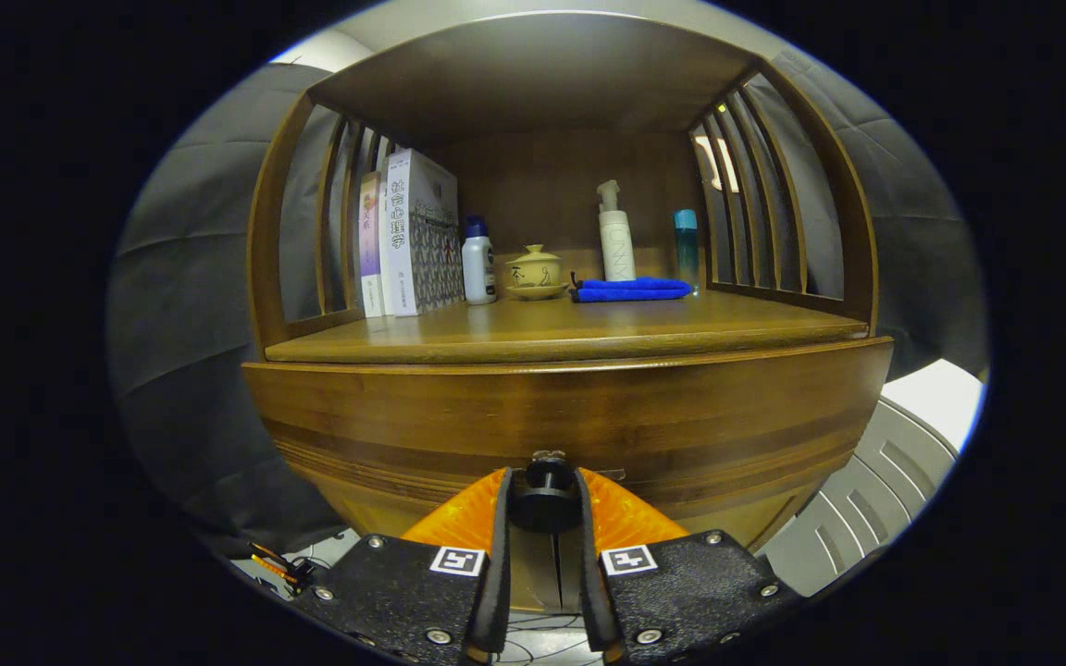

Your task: Pull open the drawer, take out the items inside it, and place them on the countertop above the cabinet.

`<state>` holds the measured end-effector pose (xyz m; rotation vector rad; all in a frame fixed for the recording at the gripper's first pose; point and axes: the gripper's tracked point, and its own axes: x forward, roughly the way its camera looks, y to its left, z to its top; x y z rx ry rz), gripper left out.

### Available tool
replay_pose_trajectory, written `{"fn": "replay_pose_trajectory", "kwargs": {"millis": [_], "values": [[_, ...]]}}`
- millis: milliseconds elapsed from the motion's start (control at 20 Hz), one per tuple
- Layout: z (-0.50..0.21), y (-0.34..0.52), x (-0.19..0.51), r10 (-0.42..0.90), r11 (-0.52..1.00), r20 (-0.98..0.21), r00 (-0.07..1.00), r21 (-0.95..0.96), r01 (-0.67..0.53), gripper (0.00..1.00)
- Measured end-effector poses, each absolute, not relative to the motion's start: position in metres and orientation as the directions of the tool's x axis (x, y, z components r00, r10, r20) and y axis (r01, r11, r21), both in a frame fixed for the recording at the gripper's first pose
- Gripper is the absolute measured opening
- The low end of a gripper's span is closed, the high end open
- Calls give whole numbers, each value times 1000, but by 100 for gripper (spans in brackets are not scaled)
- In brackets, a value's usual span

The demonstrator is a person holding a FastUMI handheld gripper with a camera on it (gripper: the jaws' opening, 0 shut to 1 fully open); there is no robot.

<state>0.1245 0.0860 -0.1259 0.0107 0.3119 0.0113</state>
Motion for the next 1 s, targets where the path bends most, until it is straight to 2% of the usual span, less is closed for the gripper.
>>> {"fn": "replay_pose_trajectory", "kwargs": {"millis": [500, 1000], "values": [[-120, 90, 56, 55, 998, -263, 963, -12, -60, 32], [-124, 96, 3, 74, 997, -280, 957, 13, -73, 32]]}}
